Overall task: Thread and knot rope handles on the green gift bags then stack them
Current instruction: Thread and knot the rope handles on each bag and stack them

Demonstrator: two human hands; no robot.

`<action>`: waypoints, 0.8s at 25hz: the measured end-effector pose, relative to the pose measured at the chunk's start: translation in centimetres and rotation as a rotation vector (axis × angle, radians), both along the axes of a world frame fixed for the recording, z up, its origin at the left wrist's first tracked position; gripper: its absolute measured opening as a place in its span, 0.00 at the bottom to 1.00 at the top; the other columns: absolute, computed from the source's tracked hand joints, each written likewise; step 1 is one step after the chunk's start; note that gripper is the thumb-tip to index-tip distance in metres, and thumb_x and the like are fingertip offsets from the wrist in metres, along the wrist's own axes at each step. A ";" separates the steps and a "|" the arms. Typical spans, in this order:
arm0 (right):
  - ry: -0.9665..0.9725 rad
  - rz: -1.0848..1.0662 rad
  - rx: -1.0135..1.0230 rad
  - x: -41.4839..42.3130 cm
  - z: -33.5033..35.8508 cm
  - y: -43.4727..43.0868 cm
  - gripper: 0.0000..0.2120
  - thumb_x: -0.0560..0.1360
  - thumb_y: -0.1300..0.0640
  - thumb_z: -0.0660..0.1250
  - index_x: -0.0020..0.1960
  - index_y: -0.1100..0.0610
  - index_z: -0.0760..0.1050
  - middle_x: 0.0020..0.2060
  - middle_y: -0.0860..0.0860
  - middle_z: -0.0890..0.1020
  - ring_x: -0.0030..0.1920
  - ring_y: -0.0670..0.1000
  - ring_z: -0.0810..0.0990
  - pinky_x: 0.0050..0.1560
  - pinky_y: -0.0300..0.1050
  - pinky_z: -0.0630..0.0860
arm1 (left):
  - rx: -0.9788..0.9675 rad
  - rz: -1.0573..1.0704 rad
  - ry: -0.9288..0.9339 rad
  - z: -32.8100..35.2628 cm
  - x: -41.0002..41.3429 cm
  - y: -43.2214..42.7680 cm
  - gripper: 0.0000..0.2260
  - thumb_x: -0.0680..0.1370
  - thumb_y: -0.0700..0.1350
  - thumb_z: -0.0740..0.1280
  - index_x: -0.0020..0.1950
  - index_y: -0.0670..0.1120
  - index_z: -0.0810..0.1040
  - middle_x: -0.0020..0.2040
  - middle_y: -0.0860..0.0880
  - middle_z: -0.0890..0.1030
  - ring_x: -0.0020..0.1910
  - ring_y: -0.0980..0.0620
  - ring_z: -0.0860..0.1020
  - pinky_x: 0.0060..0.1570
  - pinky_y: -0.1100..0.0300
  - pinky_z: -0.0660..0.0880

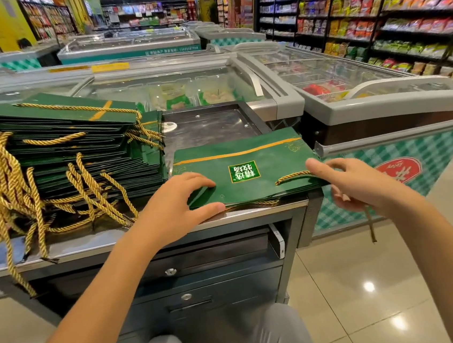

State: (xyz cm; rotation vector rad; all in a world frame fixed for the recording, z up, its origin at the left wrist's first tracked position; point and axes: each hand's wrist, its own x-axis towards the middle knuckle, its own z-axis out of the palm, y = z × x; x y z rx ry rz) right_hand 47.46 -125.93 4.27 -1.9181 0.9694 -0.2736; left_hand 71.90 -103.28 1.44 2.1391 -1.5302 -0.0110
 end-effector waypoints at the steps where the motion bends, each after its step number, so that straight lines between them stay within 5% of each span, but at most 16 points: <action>1: -0.007 -0.011 -0.027 -0.4 0.4 -0.1 0.28 0.73 0.30 0.65 0.62 0.49 0.74 0.25 0.51 0.75 0.23 0.46 0.68 0.24 0.39 0.63 | -0.015 0.010 -0.002 -0.1 0.2 0.0 0.25 0.73 0.65 0.68 0.67 0.54 0.78 0.66 0.57 0.77 0.65 0.57 0.72 0.64 0.61 0.68; 7: -0.684 0.071 0.567 0.4 3.5 0.8 0.18 0.78 0.60 0.66 0.68 0.57 0.75 0.37 0.55 0.78 0.30 0.47 0.74 0.27 0.35 0.72 | -0.055 0.022 0.040 -1.0 0.7 0.2 0.30 0.70 0.72 0.64 0.64 0.56 0.79 0.63 0.60 0.76 0.64 0.58 0.72 0.67 0.53 0.70; 12: -0.854 0.047 0.918 6.9 4.7 3.4 0.17 0.79 0.76 0.53 0.62 0.65 0.75 0.50 0.61 0.78 0.43 0.53 0.83 0.42 0.40 0.83 | -0.075 0.039 0.053 -1.1 0.6 0.2 0.30 0.70 0.72 0.63 0.65 0.56 0.79 0.63 0.60 0.76 0.64 0.59 0.71 0.68 0.49 0.70; 17: -0.741 -0.117 0.741 12.1 3.2 3.3 0.25 0.77 0.81 0.56 0.70 0.67 0.70 0.62 0.65 0.74 0.58 0.61 0.81 0.56 0.49 0.83 | -0.083 0.038 0.068 -1.1 0.5 0.3 0.31 0.69 0.72 0.62 0.64 0.56 0.79 0.63 0.60 0.76 0.64 0.59 0.71 0.67 0.48 0.70; 20: -0.470 -0.047 0.248 11.8 2.1 2.3 0.23 0.77 0.73 0.68 0.70 0.62 0.72 0.60 0.64 0.79 0.57 0.58 0.83 0.59 0.49 0.82 | -0.086 0.043 0.062 -1.3 0.5 0.2 0.30 0.70 0.73 0.62 0.63 0.56 0.80 0.62 0.60 0.76 0.63 0.59 0.71 0.67 0.47 0.70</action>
